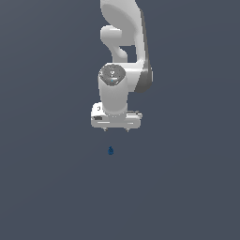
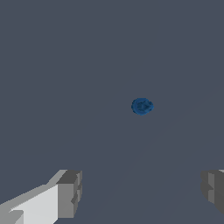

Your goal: Pick up the object and move it to a goal position.

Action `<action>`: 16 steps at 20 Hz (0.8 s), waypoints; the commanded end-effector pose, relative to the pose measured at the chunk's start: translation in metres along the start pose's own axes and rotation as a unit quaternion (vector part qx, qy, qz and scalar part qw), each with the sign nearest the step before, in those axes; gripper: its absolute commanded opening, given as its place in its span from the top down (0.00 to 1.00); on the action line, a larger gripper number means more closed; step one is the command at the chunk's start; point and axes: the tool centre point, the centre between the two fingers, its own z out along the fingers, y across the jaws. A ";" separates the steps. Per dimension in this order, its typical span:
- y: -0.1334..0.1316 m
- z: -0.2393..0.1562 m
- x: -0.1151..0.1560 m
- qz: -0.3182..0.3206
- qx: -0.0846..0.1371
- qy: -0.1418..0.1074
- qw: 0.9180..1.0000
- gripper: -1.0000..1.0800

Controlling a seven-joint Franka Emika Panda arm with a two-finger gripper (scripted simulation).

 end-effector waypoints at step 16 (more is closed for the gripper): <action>0.005 -0.010 0.002 -0.015 -0.005 0.002 1.000 0.04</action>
